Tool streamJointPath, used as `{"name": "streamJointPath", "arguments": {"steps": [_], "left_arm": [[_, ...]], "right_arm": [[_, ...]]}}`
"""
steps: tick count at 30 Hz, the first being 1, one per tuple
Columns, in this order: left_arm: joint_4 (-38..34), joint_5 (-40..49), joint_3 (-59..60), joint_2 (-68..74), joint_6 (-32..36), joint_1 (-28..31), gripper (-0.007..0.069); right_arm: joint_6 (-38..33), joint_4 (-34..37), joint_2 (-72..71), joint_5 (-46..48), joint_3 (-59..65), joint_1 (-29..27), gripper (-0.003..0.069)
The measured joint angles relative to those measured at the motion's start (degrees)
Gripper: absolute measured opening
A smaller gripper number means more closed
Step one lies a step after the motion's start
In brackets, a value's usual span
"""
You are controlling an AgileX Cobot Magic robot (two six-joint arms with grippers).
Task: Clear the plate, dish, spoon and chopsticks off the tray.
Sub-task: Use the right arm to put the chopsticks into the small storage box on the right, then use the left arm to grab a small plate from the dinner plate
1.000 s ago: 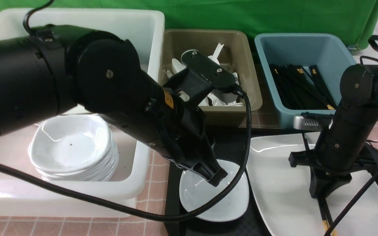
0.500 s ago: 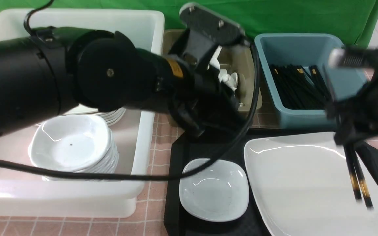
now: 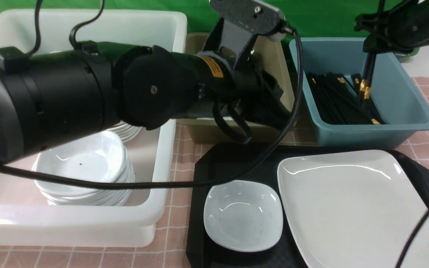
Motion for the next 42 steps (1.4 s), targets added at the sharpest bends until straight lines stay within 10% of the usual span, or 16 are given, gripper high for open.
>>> {"name": "streamJointPath", "arguments": {"steps": [11, 18, 27, 31, 42], "left_arm": [[0.8, 12.3, -0.3, 0.0, -2.3, 0.1, -0.0003], [2.2, 36.6, -12.0, 5.6, -6.0, 3.0, -0.0003], [6.1, 45.8, -24.6, 19.4, -1.4, 3.3, 0.0006], [9.2, 45.6, -26.3, 24.3, 2.5, 3.3, 0.0067], [14.6, 41.0, -26.3, 31.6, 7.6, 3.3, 0.0552]], "right_arm": [[-1.6, 0.0, 4.1, 6.7, -1.4, 0.0, 0.0431], [-16.0, 1.9, -12.8, 32.0, -3.4, 0.0, 0.0035], [-28.8, 18.0, -36.1, 33.4, 14.4, 0.0, 0.003], [-34.3, 22.6, -45.5, 33.3, 24.9, 0.0, 0.003], [-38.3, 24.0, -56.9, 33.2, 39.6, 0.0, 0.003]]}}
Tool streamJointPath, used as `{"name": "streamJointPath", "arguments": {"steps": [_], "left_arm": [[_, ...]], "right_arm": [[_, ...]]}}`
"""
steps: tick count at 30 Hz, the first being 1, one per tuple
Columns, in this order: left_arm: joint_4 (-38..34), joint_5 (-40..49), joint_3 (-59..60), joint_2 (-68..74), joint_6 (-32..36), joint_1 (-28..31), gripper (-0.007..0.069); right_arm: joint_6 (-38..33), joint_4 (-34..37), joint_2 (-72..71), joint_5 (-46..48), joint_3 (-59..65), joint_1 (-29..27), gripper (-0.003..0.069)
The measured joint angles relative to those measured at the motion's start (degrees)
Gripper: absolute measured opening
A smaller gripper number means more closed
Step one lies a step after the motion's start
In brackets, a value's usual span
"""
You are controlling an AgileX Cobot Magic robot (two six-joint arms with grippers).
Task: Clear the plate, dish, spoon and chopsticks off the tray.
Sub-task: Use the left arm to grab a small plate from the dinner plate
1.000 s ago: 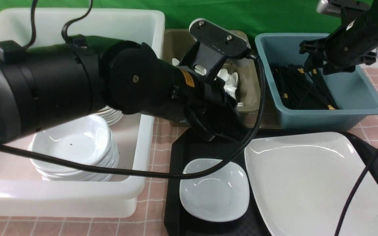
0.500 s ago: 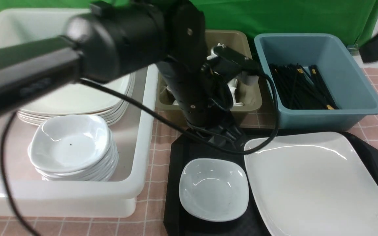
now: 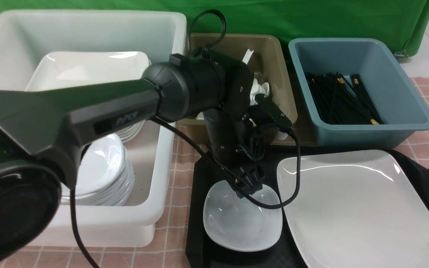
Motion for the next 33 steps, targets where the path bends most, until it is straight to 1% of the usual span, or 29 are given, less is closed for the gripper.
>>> {"name": "streamJointPath", "arguments": {"steps": [1, 2, 3, 7, 9, 11, 12, 13, 14, 15, 16, 17, 24, 26, 28, 30, 31, 33], "left_arm": [[0.1, 0.0, 0.0, 0.1, 0.0, 0.0, 0.0552], [1.1, 0.0, 0.0, 0.9, 0.1, 0.0, 0.0576], [1.5, 0.0, 0.0, 1.3, 0.1, 0.0, 0.0584], [2.0, -0.2, 0.0, 2.4, 0.1, 0.0, 0.0575], [2.0, 0.5, -0.1, 2.6, 0.1, 0.0, 0.0529], [1.1, 1.4, -0.2, 2.7, 0.1, 0.0, 0.0461], [1.1, 1.7, -0.2, 2.7, 0.1, 0.0, 0.0451], [1.1, 3.1, -0.3, 2.7, -0.1, 0.0, 0.0353], [1.1, 3.2, -0.3, 2.7, -0.1, 0.0, 0.0353], [1.1, 4.7, -0.6, 2.7, -0.2, 0.0, 0.0225], [1.1, 4.7, -0.6, 2.7, -0.2, 0.0, 0.0225], [0.3, 5.5, -0.8, 2.2, -0.4, 0.2, 0.0171], [0.8, 7.3, -1.0, 0.5, -3.8, 0.2, 0.0143], [1.1, 8.5, -1.0, -2.0, -5.5, 0.2, 0.0079], [0.6, 8.8, -0.9, -3.4, -6.1, 0.3, 0.005], [-2.2, 9.1, -0.9, -6.9, -7.5, 1.6, 0.0019], [-2.5, 9.1, -0.9, -7.2, -7.5, 1.7, 0.0019], [-6.8, 9.1, -0.7, -10.4, -8.2, 3.7, 0.0015]], "right_arm": [[0.0, 0.1, 0.0, 0.0, 0.0, 0.0, 0.003], [0.0, 0.7, 0.0, 0.0, 0.0, 0.0, 0.003], [-0.1, 1.3, 0.0, 0.0, 0.1, 0.0, 0.003], [-0.6, 2.6, -0.1, 0.0, 0.1, 0.0, 0.003], [-1.2, 3.0, -0.1, 0.0, 0.1, 0.0, 0.003], [-1.4, 3.1, -0.1, -0.1, 0.1, 0.0, 0.003], [-1.5, 3.1, -0.1, -0.1, 0.1, 0.0, 0.003], [-1.5, 3.1, -0.1, -0.2, 0.1, 0.0, 0.003], [-1.5, 3.1, -0.1, -0.2, 0.1, 0.0, 0.003], [-1.5, 3.2, -0.1, -0.2, 0.1, 0.0, 0.003], [-1.5, 3.2, -0.1, -0.2, 0.1, 0.0, 0.003], [-1.5, 3.2, -0.1, -0.2, 0.1, 0.0, 0.003], [-1.5, 3.2, -0.1, -0.2, 0.1, 0.0, 0.003], [-1.5, 3.5, -0.1, -0.2, 0.1, 0.0, 0.003], [-1.5, 3.8, -0.1, -0.2, 0.1, 0.0, 0.003], [-1.5, 4.8, -0.1, -0.2, 0.1, 0.0, 0.003], [-1.5, 4.9, -0.1, -0.2, 0.1, 0.0, 0.003], [-1.6, 5.8, -0.1, -0.2, -0.2, 0.0, 0.003]]}}
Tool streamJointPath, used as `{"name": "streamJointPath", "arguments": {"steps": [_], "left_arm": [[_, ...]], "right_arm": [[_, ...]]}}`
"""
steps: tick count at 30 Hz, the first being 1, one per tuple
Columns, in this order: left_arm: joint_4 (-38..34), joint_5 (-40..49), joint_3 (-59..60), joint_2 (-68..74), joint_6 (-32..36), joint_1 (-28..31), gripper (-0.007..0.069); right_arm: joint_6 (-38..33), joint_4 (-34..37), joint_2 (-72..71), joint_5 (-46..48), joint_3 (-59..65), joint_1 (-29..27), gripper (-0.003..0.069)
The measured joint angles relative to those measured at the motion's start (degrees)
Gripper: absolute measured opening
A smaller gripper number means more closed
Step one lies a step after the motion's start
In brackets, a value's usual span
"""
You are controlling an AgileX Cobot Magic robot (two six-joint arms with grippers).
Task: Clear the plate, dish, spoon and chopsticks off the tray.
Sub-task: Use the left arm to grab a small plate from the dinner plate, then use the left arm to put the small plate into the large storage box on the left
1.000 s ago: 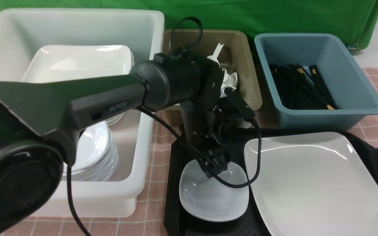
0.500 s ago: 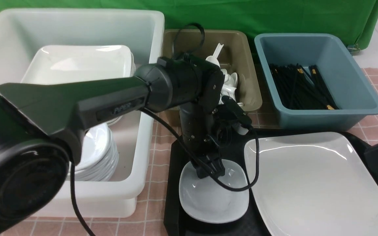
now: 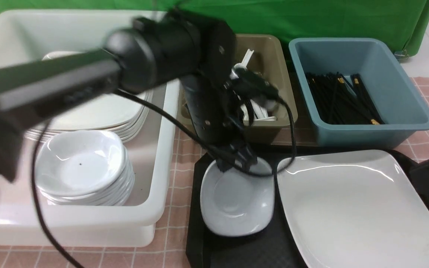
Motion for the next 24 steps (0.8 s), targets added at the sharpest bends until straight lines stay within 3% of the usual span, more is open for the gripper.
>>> {"name": "streamJointPath", "arguments": {"steps": [8, 14, 15, 16, 17, 19, 24], "left_arm": [[-11.4, 1.8, 0.1, -9.5, -0.5, 8.2, 0.0013], [-15.0, 3.6, 3.5, -21.5, -0.5, 26.0, 0.0013], [-15.2, 3.6, 3.8, -21.8, -0.5, 26.6, 0.0013], [-16.8, 3.5, 6.3, -24.4, -0.5, 32.4, 0.0013], [-17.1, 3.5, 6.7, -24.7, -0.5, 33.1, 0.0013], [-19.8, 2.0, 13.2, -28.4, -0.5, 42.6, 0.0013], [-20.9, -2.4, 24.8, -30.7, -0.2, 50.9, 0.0013]], "right_arm": [[-4.3, 3.5, 1.3, -0.5, -6.3, 0.9, 0.003], [-3.0, 1.5, 12.1, -3.1, -19.7, 17.0, 0.003], [-2.8, 0.7, 12.5, -3.5, -20.6, 18.3, 0.003], [-0.2, -2.9, 16.0, -4.5, -24.3, 22.6, 0.003], [0.5, -4.1, 16.9, -4.7, -24.8, 23.7, 0.003], [4.4, -10.9, 22.5, -4.8, -31.0, 29.9, 0.003], [7.3, -14.5, 29.5, -4.5, -37.4, 35.1, 0.003]]}}
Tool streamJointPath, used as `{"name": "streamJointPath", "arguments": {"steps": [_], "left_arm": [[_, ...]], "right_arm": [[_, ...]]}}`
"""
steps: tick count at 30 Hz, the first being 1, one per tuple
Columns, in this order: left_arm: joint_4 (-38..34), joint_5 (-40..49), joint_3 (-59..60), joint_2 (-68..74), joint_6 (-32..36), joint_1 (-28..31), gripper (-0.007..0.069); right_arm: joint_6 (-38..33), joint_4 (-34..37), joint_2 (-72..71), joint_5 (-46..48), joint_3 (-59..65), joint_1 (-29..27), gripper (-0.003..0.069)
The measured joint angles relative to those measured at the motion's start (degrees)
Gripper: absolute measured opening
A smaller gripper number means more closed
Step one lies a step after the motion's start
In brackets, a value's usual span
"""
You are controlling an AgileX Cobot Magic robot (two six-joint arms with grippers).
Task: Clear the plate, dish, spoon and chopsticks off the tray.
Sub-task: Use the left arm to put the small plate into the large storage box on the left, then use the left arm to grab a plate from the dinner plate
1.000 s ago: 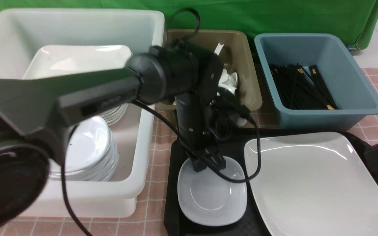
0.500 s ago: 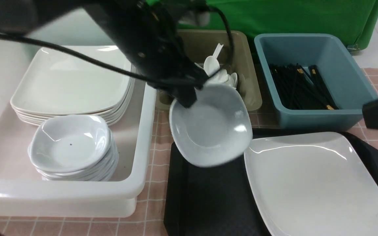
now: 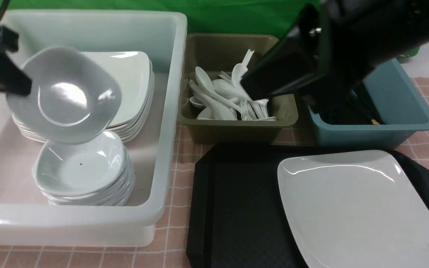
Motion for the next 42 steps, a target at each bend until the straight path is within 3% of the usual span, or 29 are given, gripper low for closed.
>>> {"name": "streamJointPath", "arguments": {"steps": [6, 8, 11, 16, 18, 20, 22, 24, 25, 26, 29, 31, 32, 35, 38, 42], "left_arm": [[-3.0, -6.0, 12.6, 0.2, 0.1, 1.1, 0.0035], [-3.0, -7.3, 14.2, 0.2, 0.3, 1.1, 0.0087], [-2.0, -7.7, 14.5, 0.2, 0.6, 1.1, 0.0231], [4.9, -1.3, 8.1, -1.0, -2.7, 1.1, 0.0454], [7.1, 0.3, 3.9, -2.3, -5.5, 0.6, 0.0474], [8.6, 0.4, 0.5, -3.7, -7.0, -1.6, 0.0445], [9.0, 0.4, -2.5, -4.8, -8.0, -6.6, 0.0349], [8.5, -0.4, -4.2, -4.8, -8.2, -14.3, 0.0174], [8.3, -0.7, -4.3, -4.7, -8.3, -16.1, 0.0158], [8.2, -2.2, -4.7, -3.7, -8.8, -22.5, 0.0073], [8.8, -6.2, -5.6, 2.2, -11.0, -36.5, 0.0006], [9.5, -7.6, -6.4, 5.5, -11.8, -40.8, 0.0003], [10.7, -9.7, -8.1, 10.5, -13.5, -45.8, 0.0008], [13.6, -10.7, -11.8, 18.3, -15.0, -51.5, 0.0046], [18.0, -10.9, -18.9, 28.1, -16.0, -56.3, 0.0154], [20.2, -10.9, -25.4, 35.2, -18.2, -58.3, 0.0305]], "right_arm": [[2.1, -1.0, 2.5, -0.3, -2.0, 0.5, 0.003], [2.3, -1.7, 2.5, -0.2, -2.2, 0.5, 0.003], [3.1, -4.4, 2.5, 0.5, -2.5, 0.5, 0.003], [9.2, -16.2, 1.8, 4.9, -2.6, -0.6, 0.003], [10.9, -19.1, 0.8, 4.9, -2.1, -2.5, 0.003], [11.8, -20.5, -0.8, 4.9, -0.6, -5.9, 0.003], [12.9, -20.9, -3.1, 4.9, 2.2, -10.0, 0.003], [13.6, -21.2, -6.0, 4.9, 6.8, -14.4, 0.003], [13.7, -21.2, -6.5, 4.9, 7.3, -15.2, 0.003], [13.8, -21.4, -8.5, 4.9, 10.6, -18.0, 0.003], [14.0, -21.3, -12.7, 4.8, 18.0, -22.6, 0.003], [14.0, -21.2, -14.5, 4.7, 21.2, -23.8, 0.003], [14.0, -21.1, -16.9, 4.5, 24.4, -24.9, 0.003], [14.0, -20.9, -20.4, 4.1, 27.9, -25.7, 0.003], [14.5, -20.7, -23.5, 3.8, 29.8, -25.9, 0.003], [15.3, -20.6, -25.1, 3.8, 30.2, -25.9, 0.003]]}}
